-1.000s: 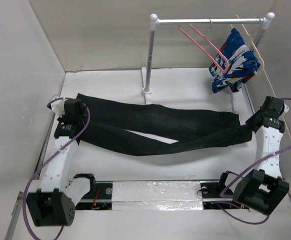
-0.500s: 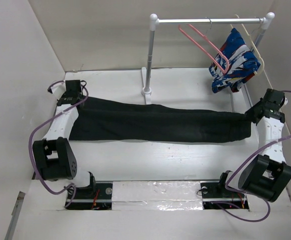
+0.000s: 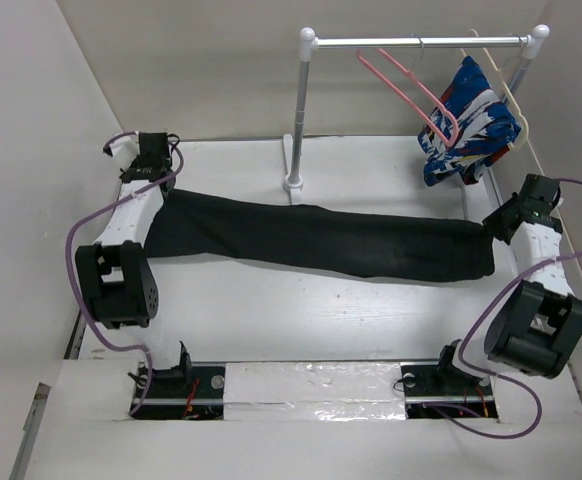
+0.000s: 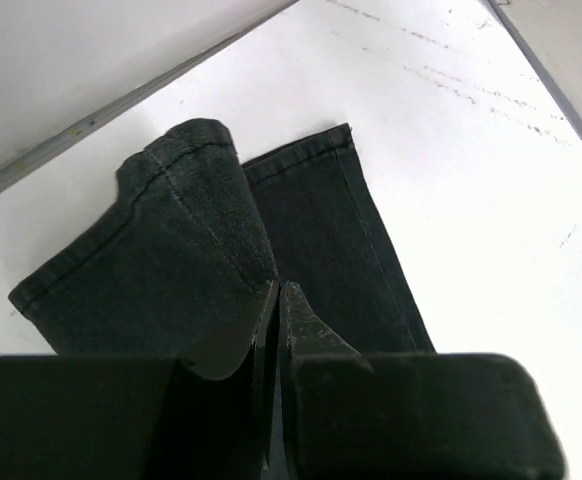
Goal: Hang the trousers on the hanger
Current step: Fold the trousers at the center of the board.
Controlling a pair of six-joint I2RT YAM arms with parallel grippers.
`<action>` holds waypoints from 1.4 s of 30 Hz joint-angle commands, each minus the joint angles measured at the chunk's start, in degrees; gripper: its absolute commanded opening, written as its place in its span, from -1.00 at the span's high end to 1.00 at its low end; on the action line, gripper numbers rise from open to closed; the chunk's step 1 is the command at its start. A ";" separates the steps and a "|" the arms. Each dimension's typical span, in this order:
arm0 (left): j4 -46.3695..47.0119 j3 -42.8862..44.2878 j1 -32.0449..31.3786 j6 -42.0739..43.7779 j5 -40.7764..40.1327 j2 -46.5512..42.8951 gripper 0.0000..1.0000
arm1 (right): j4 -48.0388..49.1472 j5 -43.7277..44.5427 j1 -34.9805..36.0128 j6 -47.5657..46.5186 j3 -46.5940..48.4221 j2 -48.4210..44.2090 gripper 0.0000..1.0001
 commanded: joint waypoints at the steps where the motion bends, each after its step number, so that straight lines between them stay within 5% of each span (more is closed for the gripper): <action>1: 2.55 4.20 0.42 3.08 -6.13 2.51 1.00 | 6.72 1.03 0.18 -0.22 3.42 2.11 1.00; 14: 4.48 19.56 -1.86 11.07 -7.98 18.68 1.00 | 10.68 2.26 2.46 -0.66 7.03 11.78 1.00; 21: 5.19 25.11 -6.35 16.54 -16.41 27.81 0.89 | 12.00 0.42 2.47 -0.31 6.94 12.84 0.96; 27: 5.97 23.89 -6.96 16.09 -14.41 26.61 0.26 | 11.65 -5.29 2.47 1.18 7.21 10.65 0.11; 32: 7.28 19.07 -8.98 13.37 -10.44 21.16 0.15 | 15.51 -7.75 3.00 3.03 0.71 3.53 -0.75; 39: 10.37 8.88 -17.85 8.20 -2.38 6.59 0.34 | 16.12 -6.53 -1.74 2.94 -16.23 -13.24 -0.77; 40: 10.98 6.77 -19.08 6.88 -0.78 4.55 0.66 | 16.39 -6.44 -2.79 3.12 -19.13 -17.96 -0.75; 42: 15.45 -0.87 -22.51 3.54 5.69 -1.40 0.93 | 18.58 -6.79 -6.03 3.38 -27.84 -21.86 -0.72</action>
